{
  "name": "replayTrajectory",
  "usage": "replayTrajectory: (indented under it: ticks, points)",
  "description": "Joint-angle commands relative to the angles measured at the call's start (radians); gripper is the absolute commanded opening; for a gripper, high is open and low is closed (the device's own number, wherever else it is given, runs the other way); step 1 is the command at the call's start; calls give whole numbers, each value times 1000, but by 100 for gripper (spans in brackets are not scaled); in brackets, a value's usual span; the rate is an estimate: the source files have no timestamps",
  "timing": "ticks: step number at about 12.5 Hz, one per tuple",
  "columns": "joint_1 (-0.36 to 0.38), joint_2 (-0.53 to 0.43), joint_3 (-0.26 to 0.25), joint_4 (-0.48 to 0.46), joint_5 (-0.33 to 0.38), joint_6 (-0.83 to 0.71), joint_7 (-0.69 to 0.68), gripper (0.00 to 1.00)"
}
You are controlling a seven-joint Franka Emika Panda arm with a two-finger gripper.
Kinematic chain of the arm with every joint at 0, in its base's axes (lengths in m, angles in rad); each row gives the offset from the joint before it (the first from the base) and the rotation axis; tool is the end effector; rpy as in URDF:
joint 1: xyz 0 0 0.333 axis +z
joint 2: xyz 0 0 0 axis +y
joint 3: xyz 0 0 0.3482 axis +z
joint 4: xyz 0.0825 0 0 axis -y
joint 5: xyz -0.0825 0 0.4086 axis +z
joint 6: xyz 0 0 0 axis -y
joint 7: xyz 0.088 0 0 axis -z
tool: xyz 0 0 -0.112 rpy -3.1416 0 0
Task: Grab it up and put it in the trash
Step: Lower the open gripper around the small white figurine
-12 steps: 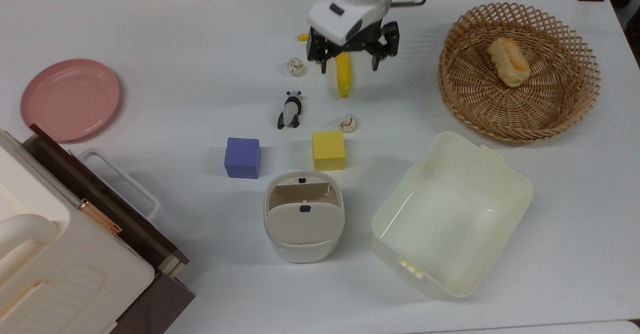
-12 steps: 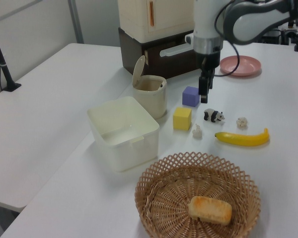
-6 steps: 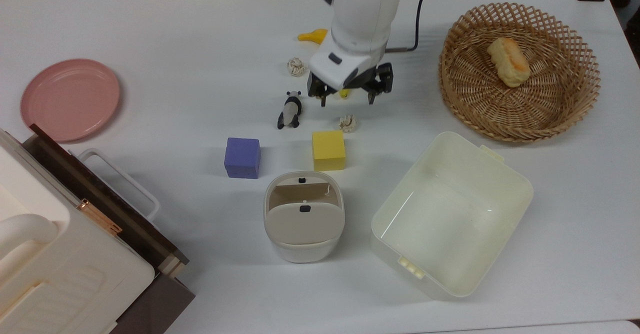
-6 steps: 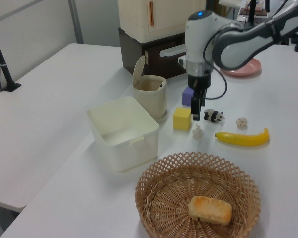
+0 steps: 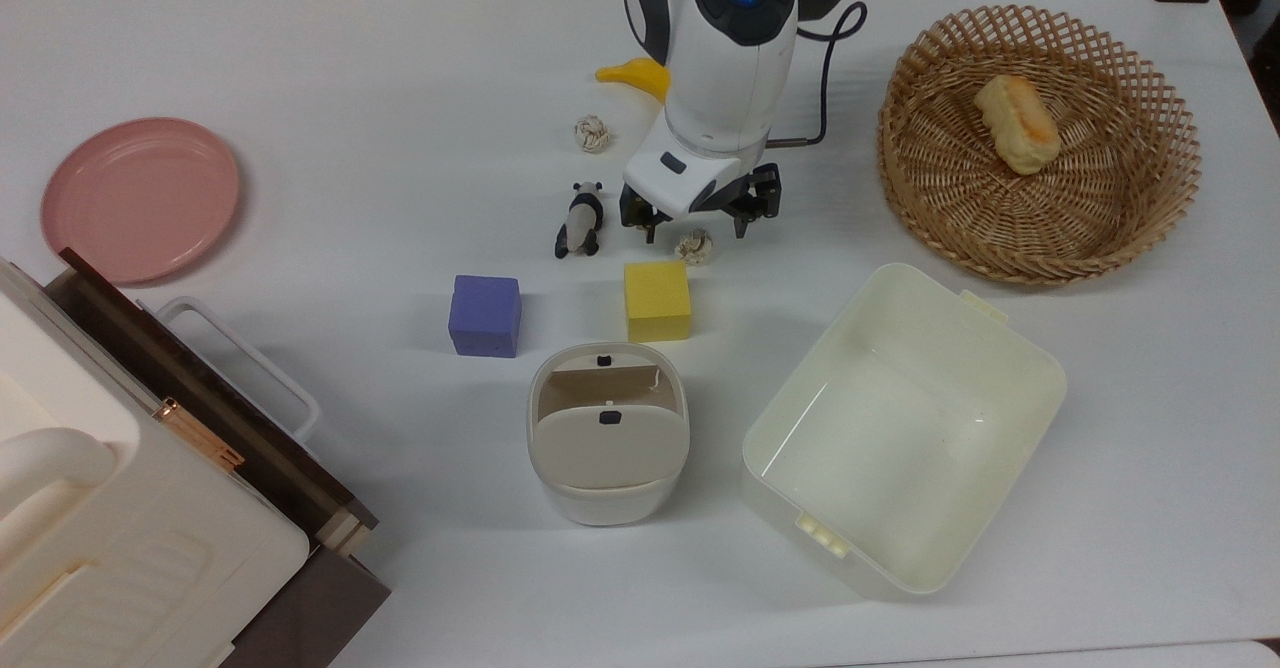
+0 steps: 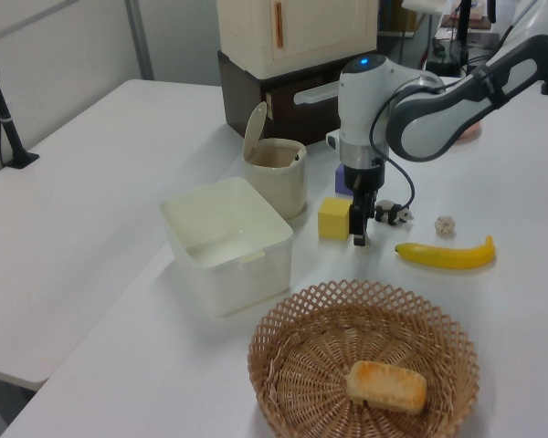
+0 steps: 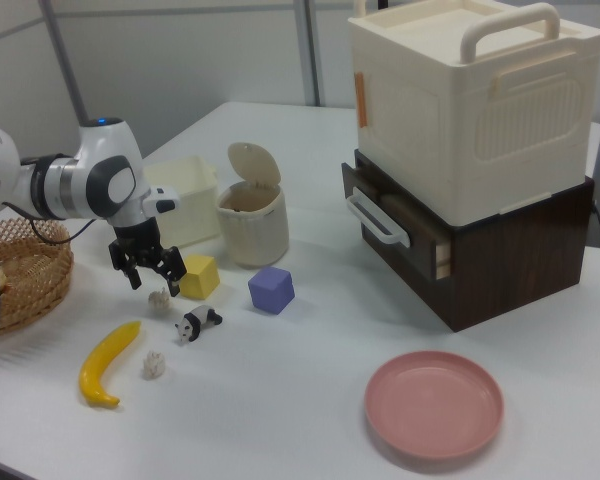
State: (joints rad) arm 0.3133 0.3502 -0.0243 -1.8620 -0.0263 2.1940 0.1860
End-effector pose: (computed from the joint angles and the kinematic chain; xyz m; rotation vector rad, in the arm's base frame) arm 0.6323 0.1880 0.3399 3.1029 0.1863 -0.0166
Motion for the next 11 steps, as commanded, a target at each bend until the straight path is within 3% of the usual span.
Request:
replayTrajectory:
  ticks: [1,2,4,6,7,9,11]
  points:
    - [4,4,20,-34,-1,69,15,100]
    - [4,9,20,-34,-1,73,15,99]
    - [4,12,21,-32,-1,79,15,84]
    - [0,12,21,-32,-1,81,15,33]
    - [0,12,21,-32,-1,81,15,15]
    - [0,12,21,-32,-3,81,13,1]
    - [0,12,21,-32,-4,79,13,0]
